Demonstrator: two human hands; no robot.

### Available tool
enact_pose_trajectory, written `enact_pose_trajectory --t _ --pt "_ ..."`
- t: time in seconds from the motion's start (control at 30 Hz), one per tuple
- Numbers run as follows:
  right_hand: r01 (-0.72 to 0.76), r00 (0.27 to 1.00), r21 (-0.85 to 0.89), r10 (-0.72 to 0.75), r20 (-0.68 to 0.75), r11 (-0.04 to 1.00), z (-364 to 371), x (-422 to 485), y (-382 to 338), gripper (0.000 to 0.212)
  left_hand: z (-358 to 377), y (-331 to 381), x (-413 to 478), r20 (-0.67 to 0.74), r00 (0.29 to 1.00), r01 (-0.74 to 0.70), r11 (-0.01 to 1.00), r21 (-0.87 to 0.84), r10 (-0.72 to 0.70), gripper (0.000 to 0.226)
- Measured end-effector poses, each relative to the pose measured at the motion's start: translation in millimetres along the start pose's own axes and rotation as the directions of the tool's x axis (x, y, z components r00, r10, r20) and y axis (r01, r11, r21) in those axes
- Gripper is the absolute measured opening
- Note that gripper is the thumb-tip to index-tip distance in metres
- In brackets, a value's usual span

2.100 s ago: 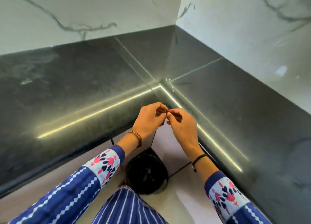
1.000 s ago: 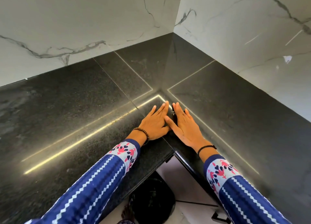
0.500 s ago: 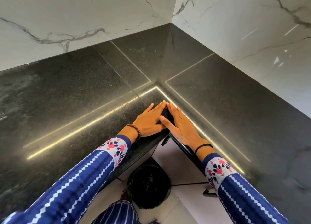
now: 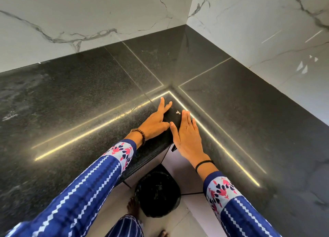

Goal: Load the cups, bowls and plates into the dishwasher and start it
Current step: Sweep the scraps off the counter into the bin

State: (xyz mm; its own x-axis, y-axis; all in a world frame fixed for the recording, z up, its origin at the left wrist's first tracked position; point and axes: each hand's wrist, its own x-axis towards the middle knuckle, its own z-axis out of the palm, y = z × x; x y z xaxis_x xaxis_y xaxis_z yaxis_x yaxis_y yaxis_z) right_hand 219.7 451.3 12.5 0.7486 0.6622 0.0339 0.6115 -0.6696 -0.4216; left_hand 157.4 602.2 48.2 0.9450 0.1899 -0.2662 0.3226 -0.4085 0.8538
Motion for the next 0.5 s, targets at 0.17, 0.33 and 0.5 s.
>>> enact_pose_trajectory --t 0.17,0.33,0.5 --pt "0.076 0.996 0.035 -0.078 0.053 0.996 -2.7 13.8 11.3 0.065 -3.9 2.2 -0.9 0.023 1.000 0.006 1.000 -0.025 -0.005 0.100" --pt "-0.042 0.997 0.367 0.061 -0.040 0.929 -15.8 29.2 18.5 0.054 -7.0 2.1 0.0 0.011 1.000 0.013 0.997 -0.081 -0.013 0.098" --pt "0.002 0.993 0.295 0.031 -0.110 0.956 -27.0 51.4 16.4 0.046 -8.5 -3.9 4.1 0.015 1.000 0.003 0.989 -0.146 0.000 0.094"
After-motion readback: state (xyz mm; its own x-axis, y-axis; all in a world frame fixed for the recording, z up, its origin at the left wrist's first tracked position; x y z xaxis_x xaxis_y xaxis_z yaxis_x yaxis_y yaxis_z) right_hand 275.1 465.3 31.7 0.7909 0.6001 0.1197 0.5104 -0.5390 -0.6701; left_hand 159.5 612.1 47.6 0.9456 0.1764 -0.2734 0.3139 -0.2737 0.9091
